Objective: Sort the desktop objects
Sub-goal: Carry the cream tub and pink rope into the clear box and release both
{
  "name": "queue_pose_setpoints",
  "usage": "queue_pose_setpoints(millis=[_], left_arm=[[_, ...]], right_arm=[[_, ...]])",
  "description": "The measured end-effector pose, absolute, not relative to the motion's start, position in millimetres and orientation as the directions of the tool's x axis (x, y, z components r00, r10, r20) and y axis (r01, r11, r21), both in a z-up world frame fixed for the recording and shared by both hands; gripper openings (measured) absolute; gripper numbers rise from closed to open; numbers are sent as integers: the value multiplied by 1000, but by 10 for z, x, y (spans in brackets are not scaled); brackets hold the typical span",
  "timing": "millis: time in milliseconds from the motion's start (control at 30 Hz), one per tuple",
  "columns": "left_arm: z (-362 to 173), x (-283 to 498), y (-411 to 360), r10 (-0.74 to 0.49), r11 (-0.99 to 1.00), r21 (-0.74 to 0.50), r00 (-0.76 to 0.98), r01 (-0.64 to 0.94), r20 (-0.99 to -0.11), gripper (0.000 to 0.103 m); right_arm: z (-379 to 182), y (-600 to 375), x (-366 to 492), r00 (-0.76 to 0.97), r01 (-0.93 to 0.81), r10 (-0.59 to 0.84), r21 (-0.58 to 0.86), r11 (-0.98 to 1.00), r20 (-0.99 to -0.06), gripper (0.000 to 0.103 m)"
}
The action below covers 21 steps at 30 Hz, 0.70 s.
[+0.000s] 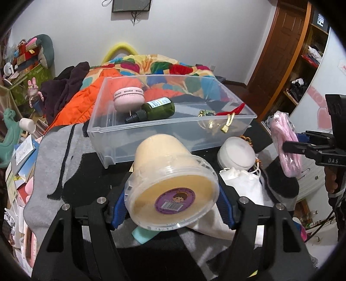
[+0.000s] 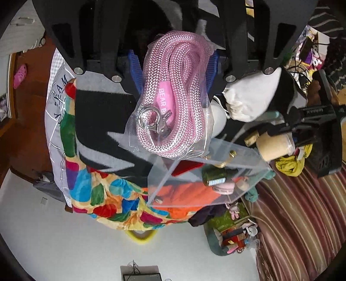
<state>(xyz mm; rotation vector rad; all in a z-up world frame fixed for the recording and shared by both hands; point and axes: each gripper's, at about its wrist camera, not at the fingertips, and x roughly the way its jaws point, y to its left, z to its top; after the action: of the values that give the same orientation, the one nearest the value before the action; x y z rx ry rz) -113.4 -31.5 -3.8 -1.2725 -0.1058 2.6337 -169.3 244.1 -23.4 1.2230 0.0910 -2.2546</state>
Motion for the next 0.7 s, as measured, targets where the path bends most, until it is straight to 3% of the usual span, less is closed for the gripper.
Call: queue_pose_setpoints(millis=[700], left_arm=[[518,-1068,-758,211,-976,-180,-724,-121,-657,69]], right_arm=[[320,2014,-1943,-464,557,-515,214,-802,-721,46]])
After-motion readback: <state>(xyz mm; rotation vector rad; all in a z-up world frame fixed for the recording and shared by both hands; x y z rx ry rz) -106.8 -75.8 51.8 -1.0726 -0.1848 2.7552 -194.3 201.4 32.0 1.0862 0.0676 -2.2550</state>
